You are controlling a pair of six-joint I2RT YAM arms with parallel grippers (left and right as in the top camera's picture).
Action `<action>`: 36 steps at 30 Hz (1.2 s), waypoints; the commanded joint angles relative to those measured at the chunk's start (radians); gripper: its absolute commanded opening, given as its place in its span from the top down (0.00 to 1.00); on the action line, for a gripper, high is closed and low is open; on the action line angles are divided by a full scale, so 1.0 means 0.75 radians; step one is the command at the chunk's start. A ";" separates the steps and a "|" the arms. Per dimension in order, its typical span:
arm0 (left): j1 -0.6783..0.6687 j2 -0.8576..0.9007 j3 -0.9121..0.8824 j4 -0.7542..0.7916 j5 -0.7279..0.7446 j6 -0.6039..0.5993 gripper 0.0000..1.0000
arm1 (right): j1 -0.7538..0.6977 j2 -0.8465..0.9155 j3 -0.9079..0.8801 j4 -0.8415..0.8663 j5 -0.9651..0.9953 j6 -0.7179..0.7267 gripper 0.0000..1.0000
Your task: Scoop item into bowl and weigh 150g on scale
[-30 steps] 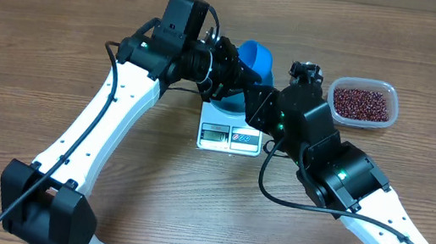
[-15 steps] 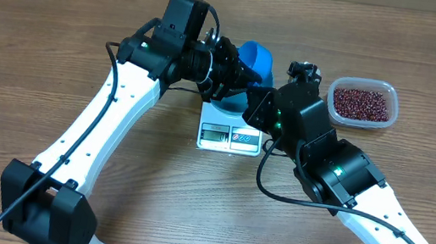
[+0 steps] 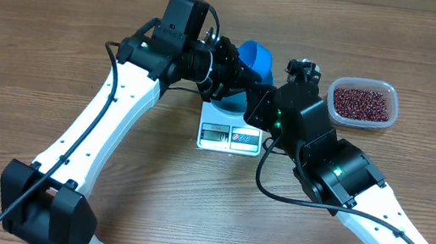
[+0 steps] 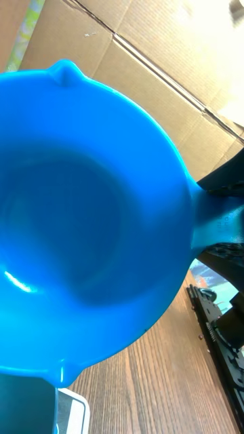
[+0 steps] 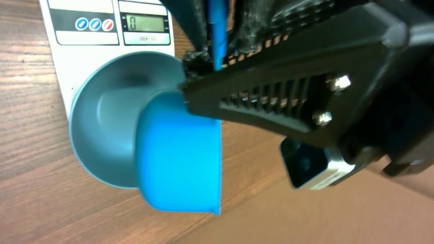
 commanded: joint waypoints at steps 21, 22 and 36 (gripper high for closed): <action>0.076 -0.039 0.020 0.018 -0.175 1.154 0.14 | -0.372 0.001 0.354 -0.501 -0.252 -0.361 0.96; 0.089 -0.054 0.020 -0.003 -0.175 1.210 0.16 | -0.427 0.001 0.387 -0.574 -0.257 -0.393 0.96; 0.073 -0.244 0.020 -0.387 -0.622 1.672 0.23 | -0.927 0.563 1.360 -1.611 -0.329 -0.920 0.96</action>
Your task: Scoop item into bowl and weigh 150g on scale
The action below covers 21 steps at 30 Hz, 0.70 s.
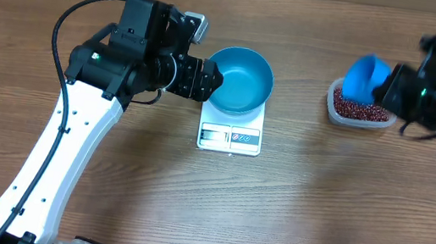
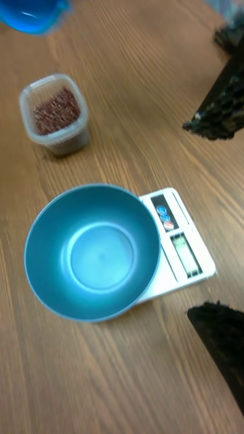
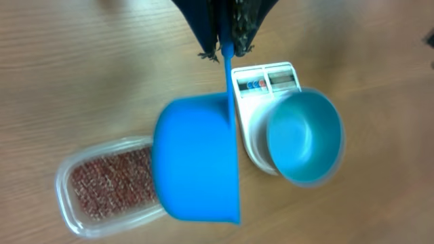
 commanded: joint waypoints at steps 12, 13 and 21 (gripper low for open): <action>-0.282 0.013 -0.073 -0.192 -0.367 0.164 0.20 | -0.011 0.465 0.234 -0.133 0.371 -0.348 0.96; -0.289 0.015 -0.096 -0.173 -0.367 0.169 0.20 | -0.011 0.483 0.234 -0.137 0.405 -0.352 0.96; -0.331 0.048 -0.299 0.077 -0.356 0.194 0.21 | -0.011 0.581 0.234 -0.114 0.500 -0.351 0.96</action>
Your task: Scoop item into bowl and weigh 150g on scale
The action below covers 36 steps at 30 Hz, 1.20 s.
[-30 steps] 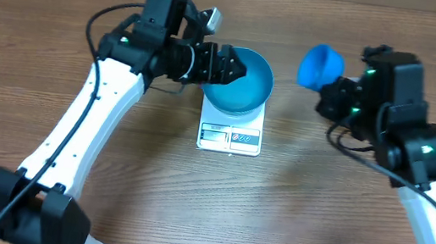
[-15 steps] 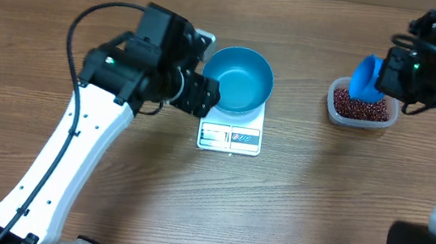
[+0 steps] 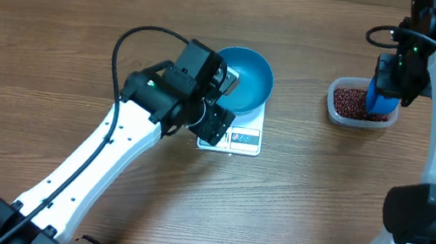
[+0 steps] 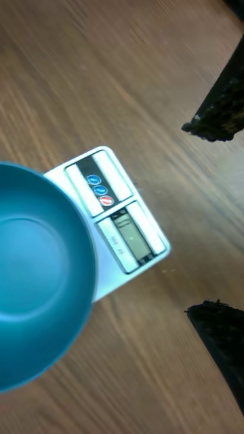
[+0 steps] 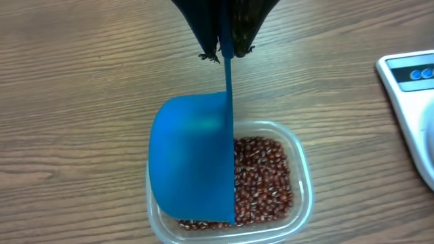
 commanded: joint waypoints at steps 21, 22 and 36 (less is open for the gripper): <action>-0.320 0.221 -0.299 0.583 -0.298 -0.354 0.96 | -0.004 0.038 0.021 0.022 0.037 -0.015 0.96; -0.319 0.221 -0.325 0.624 -0.301 -0.338 0.96 | -0.004 0.038 0.021 0.025 0.037 -0.014 0.96; -0.314 0.341 -0.377 0.813 -0.321 -0.190 0.96 | -0.004 0.038 0.021 0.030 0.036 -0.010 0.96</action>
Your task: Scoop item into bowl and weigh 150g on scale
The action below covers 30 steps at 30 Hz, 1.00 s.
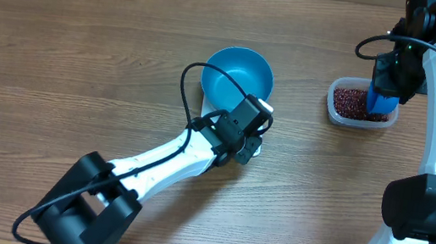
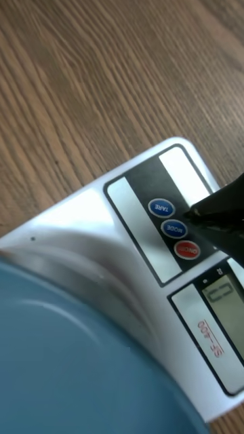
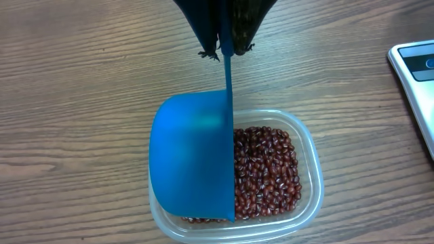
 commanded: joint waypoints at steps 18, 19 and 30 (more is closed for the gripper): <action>0.000 0.104 -0.014 0.075 -0.112 0.021 0.96 | -0.004 0.003 0.021 0.008 0.008 -0.001 0.96; 0.000 0.105 -0.014 0.074 -0.112 0.020 0.96 | -0.004 0.003 0.021 0.008 -0.001 -0.001 0.96; 0.000 0.105 -0.015 0.031 -0.140 0.020 0.96 | -0.004 0.003 0.021 0.007 -0.012 0.004 0.96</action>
